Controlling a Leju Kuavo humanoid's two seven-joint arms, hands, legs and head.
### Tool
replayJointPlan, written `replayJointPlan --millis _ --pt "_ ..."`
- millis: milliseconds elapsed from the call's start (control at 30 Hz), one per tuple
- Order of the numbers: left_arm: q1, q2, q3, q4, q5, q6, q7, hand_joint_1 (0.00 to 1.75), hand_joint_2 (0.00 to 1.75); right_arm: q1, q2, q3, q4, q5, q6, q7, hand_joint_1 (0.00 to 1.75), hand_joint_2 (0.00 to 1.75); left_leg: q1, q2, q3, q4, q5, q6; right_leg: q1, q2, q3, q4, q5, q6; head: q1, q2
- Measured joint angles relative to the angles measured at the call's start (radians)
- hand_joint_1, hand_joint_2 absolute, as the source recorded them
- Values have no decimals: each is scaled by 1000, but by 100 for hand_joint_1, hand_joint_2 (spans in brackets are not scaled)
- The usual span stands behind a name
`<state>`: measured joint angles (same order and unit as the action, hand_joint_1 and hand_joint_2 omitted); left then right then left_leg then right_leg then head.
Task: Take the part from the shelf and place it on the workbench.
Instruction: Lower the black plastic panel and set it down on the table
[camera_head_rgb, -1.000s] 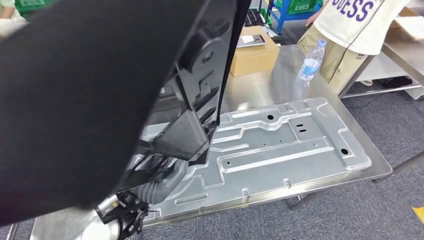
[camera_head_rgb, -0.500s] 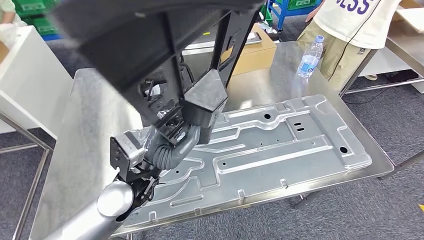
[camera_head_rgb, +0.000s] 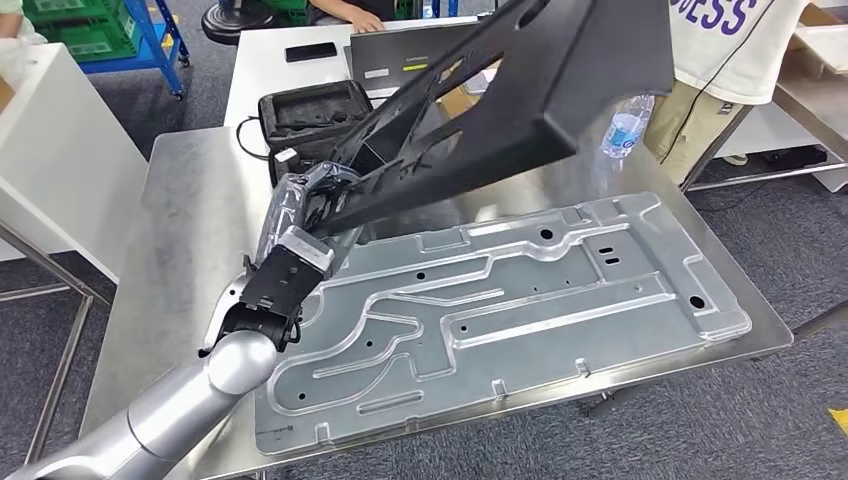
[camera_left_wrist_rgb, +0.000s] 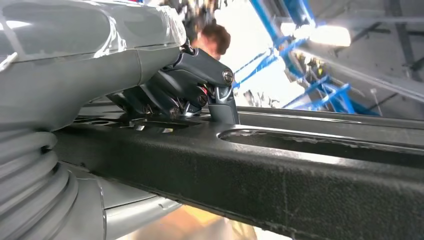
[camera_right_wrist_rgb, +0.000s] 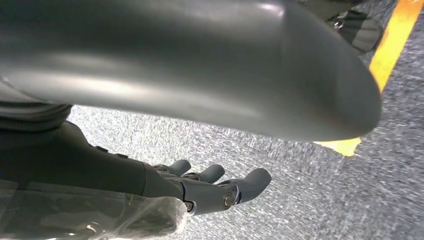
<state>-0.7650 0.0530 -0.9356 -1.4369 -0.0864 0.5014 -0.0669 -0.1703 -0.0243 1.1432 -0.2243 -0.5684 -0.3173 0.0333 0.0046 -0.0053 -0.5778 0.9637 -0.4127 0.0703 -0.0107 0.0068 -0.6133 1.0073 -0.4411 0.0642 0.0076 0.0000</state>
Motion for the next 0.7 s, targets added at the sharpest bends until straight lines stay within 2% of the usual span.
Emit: replayJointPlan --millis 100,133,167,200,267,300,333,400,467,533,600,633,667,700 --pt "-14 1 0 21 -128 21 63 175 175 -2 0 4 0 5 0 2 0 0 -1 1 1 0 -1 8 -2 -1 -97 203 -89 9 2 0" --pt "-15 2 -1 28 -172 24 84 175 175 -2 1 5 0 5 1 3 0 0 -2 0 2 0 -1 8 -2 -1 -120 246 -98 10 2 0" --pt "-16 3 -1 34 -214 25 104 175 175 -2 1 5 0 6 1 4 0 0 -3 0 3 0 -2 8 -2 -1 -124 249 -86 9 2 0" --pt "-17 4 -1 38 -249 26 121 175 175 -2 0 6 0 7 1 5 0 0 -3 -2 5 0 -2 8 -2 -1 -107 208 -57 7 2 0" --pt "-22 5 -1 45 -302 25 145 175 175 -3 0 6 0 9 1 5 0 0 -5 -4 10 0 -6 5 -1 -1 -33 58 13 0 2 0" --pt "-25 6 -1 48 -321 24 155 175 175 -5 0 6 0 11 1 5 0 0 -6 -5 10 0 -8 2 2 0 -4 -3 33 -5 2 0" --pt "-27 7 -1 50 -337 22 163 175 175 -6 -1 6 0 12 1 5 0 0 -8 -5 10 1 -9 -2 5 0 14 -40 42 -9 2 0" --pt "-29 8 -2 55 -355 18 172 175 175 -7 0 7 0 12 1 5 0 0 -8 -5 9 -1 -11 -10 9 0 18 -54 40 -17 2 0" --pt "-29 9 -2 58 -357 5 174 175 175 -7 2 7 0 12 1 5 0 0 -7 -4 4 8 -20 -20 5 -1 20 -58 42 -26 1 0" --pt "-30 10 -2 60 -352 -24 171 175 175 -8 3 7 0 13 1 5 0 0 -4 -2 -32 87 -66 -31 0 -2 22 -61 44 -35 -2 0" --pt "-27 11 -6 62 -346 -61 167 175 175 -9 2 7 0 14 1 5 0 0 0 -1 -101 232 -129 -40 0 -2 22 -61 43 -39 -4 0" --pt "-24 12 -10 63 -344 -83 165 175 175 -8 2 7 0 14 2 5 0 0 1 -1 -128 286 -144 -42 0 -2 22 -61 42 -40 -4 0" --pt "-22 13 -14 65 -347 -106 165 175 175 -8 2 7 0 15 3 5 0 0 2 -1 -139 303 -140 -43 0 -2 23 -61 42 -40 -4 0" --pt "-21 13 -19 66 -354 -129 168 175 175 -8 2 7 0 16 3 5 0 0 2 -1 -130 277 -117 -43 0 -1 23 -60 41 -39 -4 0"
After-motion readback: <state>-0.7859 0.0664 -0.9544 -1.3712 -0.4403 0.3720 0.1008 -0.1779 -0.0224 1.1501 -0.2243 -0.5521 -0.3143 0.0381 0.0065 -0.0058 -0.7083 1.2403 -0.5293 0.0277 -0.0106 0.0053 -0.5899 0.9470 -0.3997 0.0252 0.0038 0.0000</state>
